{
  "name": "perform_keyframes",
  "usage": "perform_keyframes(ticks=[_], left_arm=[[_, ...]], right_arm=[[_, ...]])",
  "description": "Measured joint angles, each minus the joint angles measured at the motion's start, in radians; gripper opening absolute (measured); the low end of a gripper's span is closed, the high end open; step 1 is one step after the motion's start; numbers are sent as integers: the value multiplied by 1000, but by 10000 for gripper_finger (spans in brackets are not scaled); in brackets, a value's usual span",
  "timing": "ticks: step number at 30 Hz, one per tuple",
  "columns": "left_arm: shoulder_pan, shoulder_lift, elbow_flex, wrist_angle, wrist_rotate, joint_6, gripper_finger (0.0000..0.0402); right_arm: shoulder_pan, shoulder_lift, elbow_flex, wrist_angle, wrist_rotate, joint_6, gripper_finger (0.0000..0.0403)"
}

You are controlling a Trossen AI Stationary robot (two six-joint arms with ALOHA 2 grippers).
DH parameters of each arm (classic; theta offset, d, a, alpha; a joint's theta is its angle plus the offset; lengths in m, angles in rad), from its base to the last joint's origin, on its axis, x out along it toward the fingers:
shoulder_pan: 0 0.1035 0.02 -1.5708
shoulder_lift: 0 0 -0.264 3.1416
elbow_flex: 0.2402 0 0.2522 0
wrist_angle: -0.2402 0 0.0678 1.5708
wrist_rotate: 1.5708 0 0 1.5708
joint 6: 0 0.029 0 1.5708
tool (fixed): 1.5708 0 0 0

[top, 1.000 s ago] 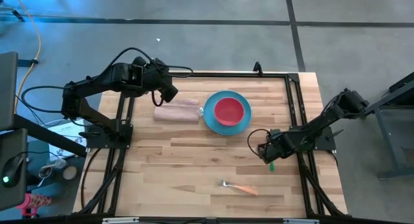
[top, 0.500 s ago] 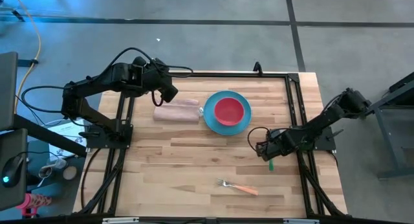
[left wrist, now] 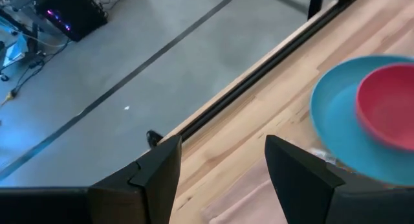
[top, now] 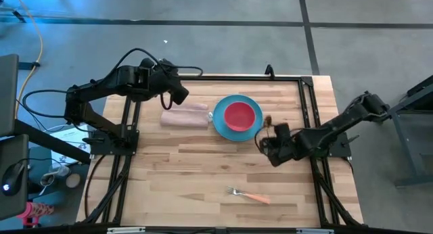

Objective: Set table place
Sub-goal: Put the green spoon on the orange bowl

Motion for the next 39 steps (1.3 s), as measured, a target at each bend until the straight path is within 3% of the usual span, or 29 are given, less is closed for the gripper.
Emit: perform_keyframes(ticks=[6,11,17,22,32,39], left_arm=[[-25,26,-5,178,67,74,214],[-82,52,-117,601,158,203,214],[-139,73,-336,1243,348,283,214],[-137,124,-424,1562,475,261,214],[-136,278,-428,1764,464,240,214],[-108,330,-394,1772,437,226,214]], right_arm=[[-21,-4,298,-156,368,-241,1],[-101,-5,512,-142,483,-613,1],[-187,-6,648,-6,473,-1005,0],[-217,-5,663,120,435,-1167,0],[-242,46,657,178,368,-1216,0],[-247,64,656,224,322,-1235,0]])
